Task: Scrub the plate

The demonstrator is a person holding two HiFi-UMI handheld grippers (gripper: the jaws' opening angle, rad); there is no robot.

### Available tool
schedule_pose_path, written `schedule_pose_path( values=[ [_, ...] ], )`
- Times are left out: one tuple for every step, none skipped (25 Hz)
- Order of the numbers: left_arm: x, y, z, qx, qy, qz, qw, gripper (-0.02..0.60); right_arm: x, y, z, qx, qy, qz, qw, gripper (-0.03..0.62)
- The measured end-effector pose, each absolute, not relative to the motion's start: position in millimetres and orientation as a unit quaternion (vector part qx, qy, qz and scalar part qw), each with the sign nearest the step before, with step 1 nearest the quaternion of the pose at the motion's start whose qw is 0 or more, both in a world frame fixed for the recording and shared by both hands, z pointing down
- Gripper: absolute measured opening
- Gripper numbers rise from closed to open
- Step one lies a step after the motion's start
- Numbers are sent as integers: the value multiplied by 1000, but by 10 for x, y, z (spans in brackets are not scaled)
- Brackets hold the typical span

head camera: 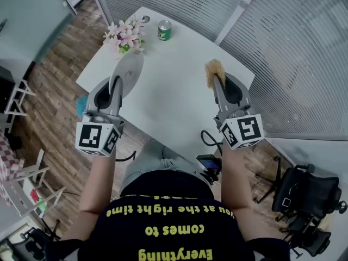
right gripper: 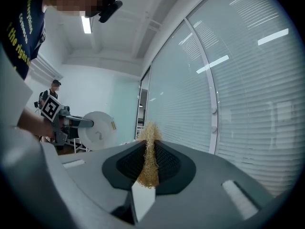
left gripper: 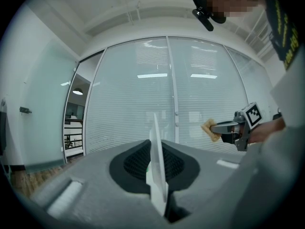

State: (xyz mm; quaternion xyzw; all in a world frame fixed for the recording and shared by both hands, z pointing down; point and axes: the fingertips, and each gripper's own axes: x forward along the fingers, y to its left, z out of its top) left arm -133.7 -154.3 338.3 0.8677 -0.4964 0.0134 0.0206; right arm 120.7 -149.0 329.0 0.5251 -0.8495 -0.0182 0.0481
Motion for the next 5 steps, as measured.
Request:
schedule_pose_path(
  values=[
    [-1339, -1543, 3386, 868, -496, 12, 22, 21, 1206, -1488, 3291, 525, -849, -18, 48, 51],
    [-1341, -1543, 3387, 868, -497, 10, 25, 21, 1203, -1487, 3292, 525, -849, -19, 48, 50],
    [-1344, -1545, 3388, 867, -497, 9, 26, 21, 1198, -1487, 3293, 525, -850, -19, 49, 51],
    [-1348, -1547, 3388, 867, -497, 7, 28, 21, 1192, -1488, 3291, 525, -850, -19, 49, 51],
    [-1351, -1549, 3388, 867, -497, 6, 29, 21, 1185, -1489, 3289, 524, -850, -19, 50, 51]
  ],
)
